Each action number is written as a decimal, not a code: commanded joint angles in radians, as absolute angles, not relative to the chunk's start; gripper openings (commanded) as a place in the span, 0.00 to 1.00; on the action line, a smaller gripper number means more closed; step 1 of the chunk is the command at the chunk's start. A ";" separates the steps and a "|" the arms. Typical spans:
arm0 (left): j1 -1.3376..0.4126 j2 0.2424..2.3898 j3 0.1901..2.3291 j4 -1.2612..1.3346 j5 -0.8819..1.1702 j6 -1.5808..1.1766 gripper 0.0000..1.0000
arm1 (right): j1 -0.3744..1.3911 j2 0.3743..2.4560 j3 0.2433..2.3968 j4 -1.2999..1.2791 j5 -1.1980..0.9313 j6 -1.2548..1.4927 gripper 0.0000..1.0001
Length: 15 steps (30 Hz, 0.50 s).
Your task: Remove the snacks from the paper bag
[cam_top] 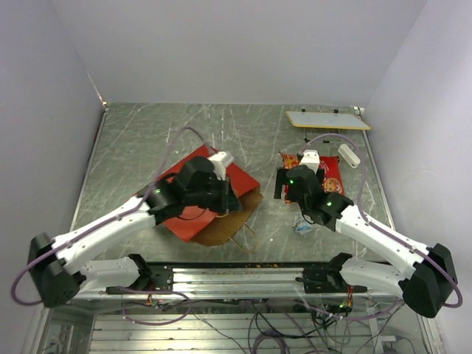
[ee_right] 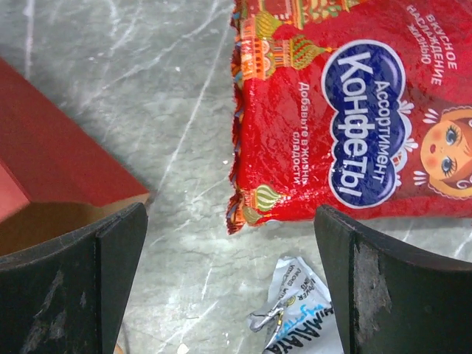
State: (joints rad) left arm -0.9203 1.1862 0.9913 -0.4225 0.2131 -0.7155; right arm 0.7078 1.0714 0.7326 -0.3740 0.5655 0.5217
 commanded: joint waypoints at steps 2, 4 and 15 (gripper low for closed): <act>-0.796 1.023 0.945 -0.483 0.140 -0.724 0.07 | 0.704 0.925 0.672 -0.285 0.355 0.396 0.96; -0.768 0.987 0.933 -0.495 0.139 -0.728 0.07 | 0.705 0.856 0.608 -0.164 0.159 0.284 0.90; -0.759 0.849 0.889 -0.548 0.059 -0.797 0.07 | 0.923 0.919 0.494 0.275 -0.319 -0.196 0.73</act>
